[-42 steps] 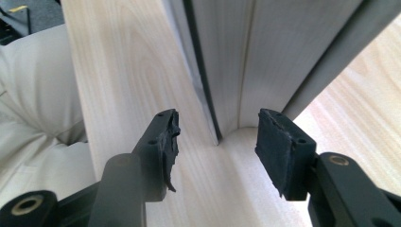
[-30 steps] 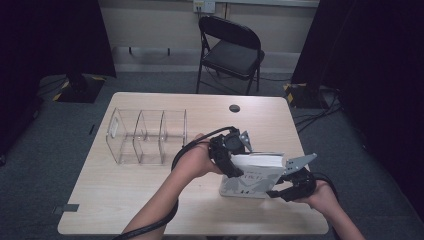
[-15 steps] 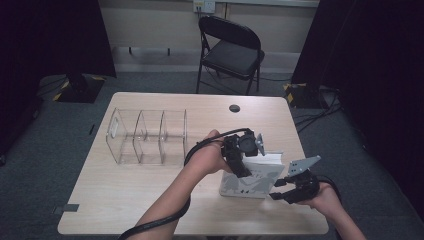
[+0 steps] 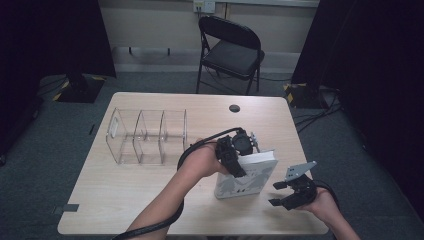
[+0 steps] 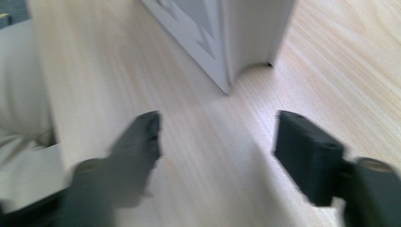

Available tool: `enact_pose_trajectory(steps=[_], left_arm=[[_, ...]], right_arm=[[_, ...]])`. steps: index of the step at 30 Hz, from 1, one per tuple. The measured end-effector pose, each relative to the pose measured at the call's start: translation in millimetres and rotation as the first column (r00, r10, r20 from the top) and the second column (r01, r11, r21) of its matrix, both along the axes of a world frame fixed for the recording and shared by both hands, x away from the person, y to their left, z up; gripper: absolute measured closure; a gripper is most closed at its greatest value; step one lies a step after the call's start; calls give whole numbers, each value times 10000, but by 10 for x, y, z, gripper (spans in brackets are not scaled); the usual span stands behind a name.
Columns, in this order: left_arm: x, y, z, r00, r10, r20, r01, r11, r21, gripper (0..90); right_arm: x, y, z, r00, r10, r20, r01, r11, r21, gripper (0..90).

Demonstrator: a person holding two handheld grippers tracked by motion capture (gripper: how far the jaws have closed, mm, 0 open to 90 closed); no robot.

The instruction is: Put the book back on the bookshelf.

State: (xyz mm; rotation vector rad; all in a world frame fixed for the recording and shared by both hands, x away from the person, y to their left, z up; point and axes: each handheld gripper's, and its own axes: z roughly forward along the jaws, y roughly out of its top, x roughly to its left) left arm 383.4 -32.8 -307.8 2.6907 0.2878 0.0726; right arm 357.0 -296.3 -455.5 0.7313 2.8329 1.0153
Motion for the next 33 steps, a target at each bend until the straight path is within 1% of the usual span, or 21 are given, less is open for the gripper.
enact_pose_trajectory(steps=[1, 4, 5, 6, 7, 8, 11, 12, 15, 16, 17, 18, 19, 21, 23, 24, 26, 29, 31, 32, 33], left_arm=[[-2, 17, 3, 10000, 19, 4, -19, 10000, 33, 527], [-13, 81, 8, 9996, 245, -102, -243, 9996, 135, 527], [-11, 92, 10, 9997, 237, -82, -236, 9996, 170, 527], [-19, 102, 7, 9992, 367, -147, -365, 9992, 148, 527], [-14, 112, 11, 9995, 298, -109, -295, 9994, 197, 527], [-23, 116, 9, 9990, 416, -158, -414, 9990, 178, 527], [-30, 120, 11, 9989, 452, -148, -449, 9988, 207, 527], [-29, 124, 12, 9989, 453, -144, -450, 9987, 229, 527], [-29, 133, 12, 9989, 450, -127, -447, 9987, 236, 527], [-33, 138, 13, 9987, 484, -152, -480, 9985, 263, 526], [-37, 145, 12, 9984, 533, -174, -529, 9983, 230, 526], [-37, 151, 12, 9983, 562, -164, -558, 9981, 241, 526], [-39, 156, 10, 9979, 622, -182, -618, 9978, 221, 525], [-37, 161, 7, 9983, 574, -102, -572, 9982, 168, 523], [-34, 162, 11, 9986, 524, -65, -522, 9983, 247, 520], [-35, 163, 6, 9984, 560, -92, -558, 9983, 157, 518], [-27, 170, 3, 9982, 584, -129, -582, 9982, 143, 513], [-22, 163, -1, 9985, 546, 38, -547, 9982, 242, 496], [-11, 154, -11, 9978, 651, -76, -649, 9976, 248, 493], [3, 150, -15, 9986, 522, -27, -521, 9981, 320, 490], [4, 143, -24, 9983, 569, -79, -566, 9977, 370, 487]], right_arm=[[1, 9, -32, 9998, -179, 126, 180, 9998, -30, 217], [-4, 20, -122, 9991, -413, 131, 412, 9991, 140, 205], [-5, 27, -154, 9988, -468, 133, 467, 9989, 86, 203], [-8, 33, -175, 9986, -520, 131, 520, 9986, 3, 200], [-13, 43, -202, 9980, -595, 200, 597, 9982, -69, 191], [-13, 53, -232, 9973, -643, 345, 648, 9978, -149, 167], [-12, 77, -288, 9930, -1058, 532, 1076, 9936, -339, 148], [-10, 76, -294, 9925, -1065, 597, 1083, 9937, -291, 147], [0, 78, -312, 9883, -1391, 623, 1396, 9902, -35, 138], [2, 79, -320, 9880, -1361, 734, 1363, 9907, 11, 139], [-5, 85, -325, 9859, -1440, 854, 1451, 9894, -65, 137], [-16, 99, -343, 9814, -1525, 1170, 1553, 9877, -155, 128], [-16, 102, -350, 9800, -1515, 1288, 1554, 9876, -210, 119], [-19, 101, -361, 9777, -1637, 1312, 1666, 9860, -115, 107], [-25, 102, -372, 9758, -1720, 1346, 1737, 9848, -7, 100], [-23, 97, -386, 9745, -1733, 1426, 1730, 9848, 143, 100], [-37, 89, -404, 9705, -1884, 1507, 1850, 9821, 367, 99], [-42, 77, -421, 9672, -1951, 1626, 1888, 9806, 535, 99], [-43, 71, -431, 9657, -1992, 1663, 1907, 9794, 657, 99], [-46, 67, -438, 9649, -2033, 1663, 1935, 9783, 738, 99], [-47, 67, -444, 9640, -2070, 1670, 1961, 9773, 796, 98]])
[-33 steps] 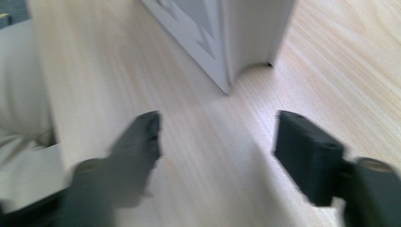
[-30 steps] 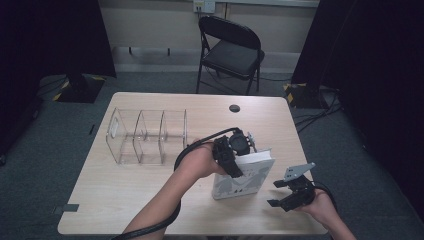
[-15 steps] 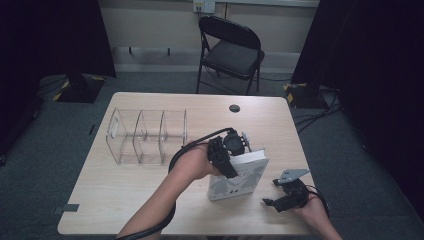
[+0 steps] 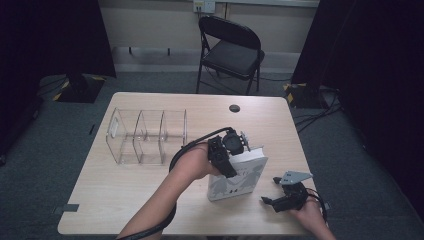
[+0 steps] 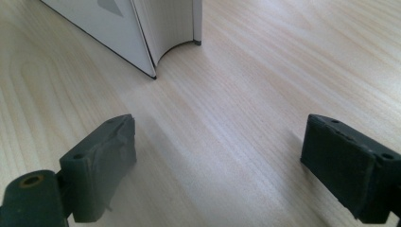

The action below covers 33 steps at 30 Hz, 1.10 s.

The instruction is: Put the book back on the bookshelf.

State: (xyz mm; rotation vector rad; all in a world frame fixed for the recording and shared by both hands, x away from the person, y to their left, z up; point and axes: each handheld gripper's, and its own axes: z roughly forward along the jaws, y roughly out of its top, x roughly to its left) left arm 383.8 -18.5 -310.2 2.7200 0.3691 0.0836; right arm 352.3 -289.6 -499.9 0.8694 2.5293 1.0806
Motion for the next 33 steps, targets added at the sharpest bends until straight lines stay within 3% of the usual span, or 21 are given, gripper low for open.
enact_pose_trajectory(steps=[4, 13, 18, 23, 33], left_arm=[[16, -62, -114, 9999, -134, -4, 134, 9988, 470, 460], [43, -73, -181, 9999, -64, -88, 67, 9994, 351, 381], [58, -68, -198, 9988, 302, -389, -294, 9994, 202, 333], [62, -61, -204, 9979, 504, -396, -502, 9987, 72, 299], [48, -63, -208, 9983, 486, -335, -484, 9988, 69, 325]], right_arm=[[-2, 3, -4, 10000, -48, 40, 48, 10000, 35, 98], [-6, 5, -5, 10000, -92, 31, 92, 9999, 46, 99], [-9, 7, -5, 9999, -122, 28, 122, 9999, 49, 100], [-9, 7, -5, 9999, -127, 30, 127, 9999, 48, 100], [-9, 8, -5, 9999, -138, 30, 137, 9999, 50, 101]])
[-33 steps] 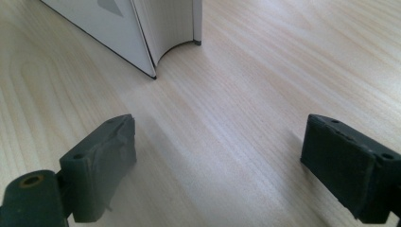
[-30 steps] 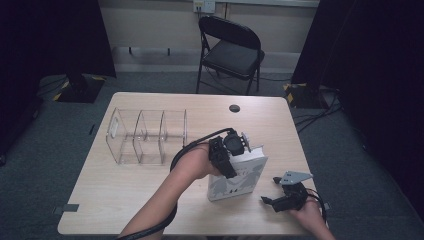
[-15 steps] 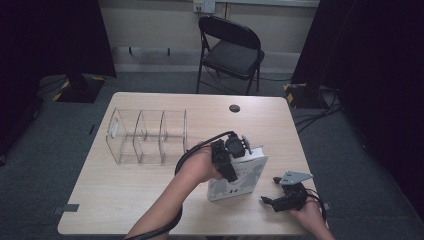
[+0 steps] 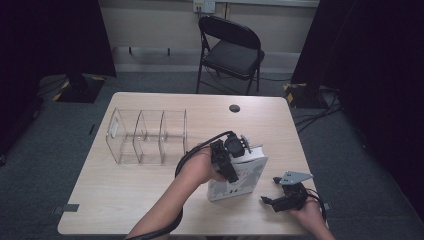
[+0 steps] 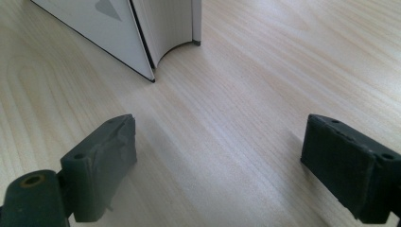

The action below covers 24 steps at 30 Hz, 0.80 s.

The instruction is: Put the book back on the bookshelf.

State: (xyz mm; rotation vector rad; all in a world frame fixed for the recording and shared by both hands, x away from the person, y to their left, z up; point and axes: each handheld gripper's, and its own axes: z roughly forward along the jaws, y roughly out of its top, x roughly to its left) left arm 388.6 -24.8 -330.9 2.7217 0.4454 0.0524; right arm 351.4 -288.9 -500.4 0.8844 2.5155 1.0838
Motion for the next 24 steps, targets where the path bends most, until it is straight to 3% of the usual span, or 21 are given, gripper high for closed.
enact_pose_trajectory(steps=[9, 17, 24], left_arm=[[-49, -43, 24, 9996, 70, 277, -91, 9969, 778, 414], [-122, -78, 91, 10000, 85, 24, -87, 9946, 1038, 511], [-154, -103, 101, 9998, 140, 113, -152, 9932, 1153, 521]], right_arm=[[-2, 3, 0, 10000, -45, -1, 45, 10000, -2, 101], [-1, 3, 1, 10000, -48, 1, 48, 10000, 1, 102], [2, 4, 2, 10000, -33, -14, 33, 10000, -1, 102]])
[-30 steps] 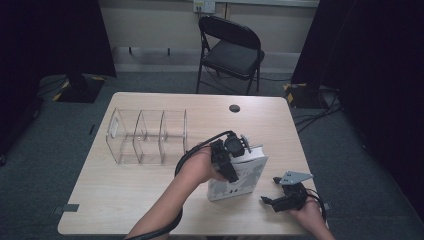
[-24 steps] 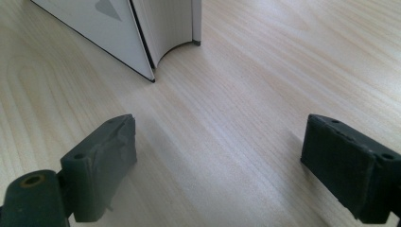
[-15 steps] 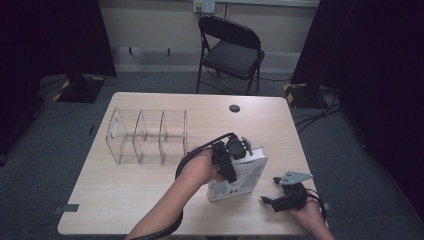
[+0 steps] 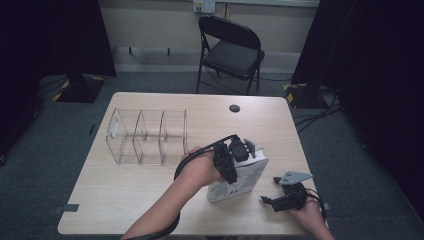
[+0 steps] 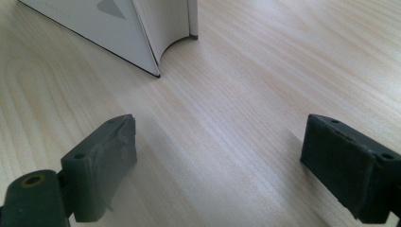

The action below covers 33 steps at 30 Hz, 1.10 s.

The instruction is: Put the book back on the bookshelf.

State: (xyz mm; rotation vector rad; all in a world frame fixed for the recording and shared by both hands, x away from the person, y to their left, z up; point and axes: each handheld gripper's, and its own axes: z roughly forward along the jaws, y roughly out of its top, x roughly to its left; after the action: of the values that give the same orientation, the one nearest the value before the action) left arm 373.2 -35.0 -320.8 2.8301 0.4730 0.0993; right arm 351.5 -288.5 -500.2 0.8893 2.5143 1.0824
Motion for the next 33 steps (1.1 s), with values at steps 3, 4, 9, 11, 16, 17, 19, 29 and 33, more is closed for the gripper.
enact_pose_trajectory(steps=[3, 4, 9, 11, 16, 17, 19, 29, 33], left_arm=[[-7, -11, 3, 10000, -7, 37, 7, 10000, 21, 524], [-7, -13, 5, 10000, -72, 65, 72, 10000, 28, 525], [-17, -11, 16, 10000, -38, 70, 37, 9999, 113, 527], [-21, -14, 27, 9999, 26, 103, -27, 9999, 158, 528], [-12, -4, 59, 9996, 188, 225, -196, 9991, 368, 530], [-13, 2, 64, 9996, 183, 231, -193, 9990, 413, 529], [-7, 28, 78, 9994, 292, 189, -298, 9991, 314, 529], [-16, 208, 180, 9989, 431, 167, -431, 9991, 16, 531], [-21, 296, 203, 9981, 610, 58, -609, 9981, -89, 530]], right_arm=[[1, 0, 0, 10000, -4, 8, 4, 10000, -2, 102], [1, 0, 1, 10000, -5, 2, 5, 10000, -1, 102], [1, 0, 1, 10000, -1, -1, 1, 10000, 1, 102], [0, 0, 1, 10000, -8, -9, 8, 10000, -1, 101], [0, 1, 1, 10000, -6, -15, 6, 10000, 0, 101], [0, 1, 1, 10000, -8, -17, 8, 10000, 2, 101], [0, 1, 1, 10000, -5, -16, 5, 10000, 4, 101], [0, 1, 1, 10000, -11, -23, 11, 10000, 1, 101], [0, 1, 1, 10000, -9, -22, 9, 10000, 2, 101]])
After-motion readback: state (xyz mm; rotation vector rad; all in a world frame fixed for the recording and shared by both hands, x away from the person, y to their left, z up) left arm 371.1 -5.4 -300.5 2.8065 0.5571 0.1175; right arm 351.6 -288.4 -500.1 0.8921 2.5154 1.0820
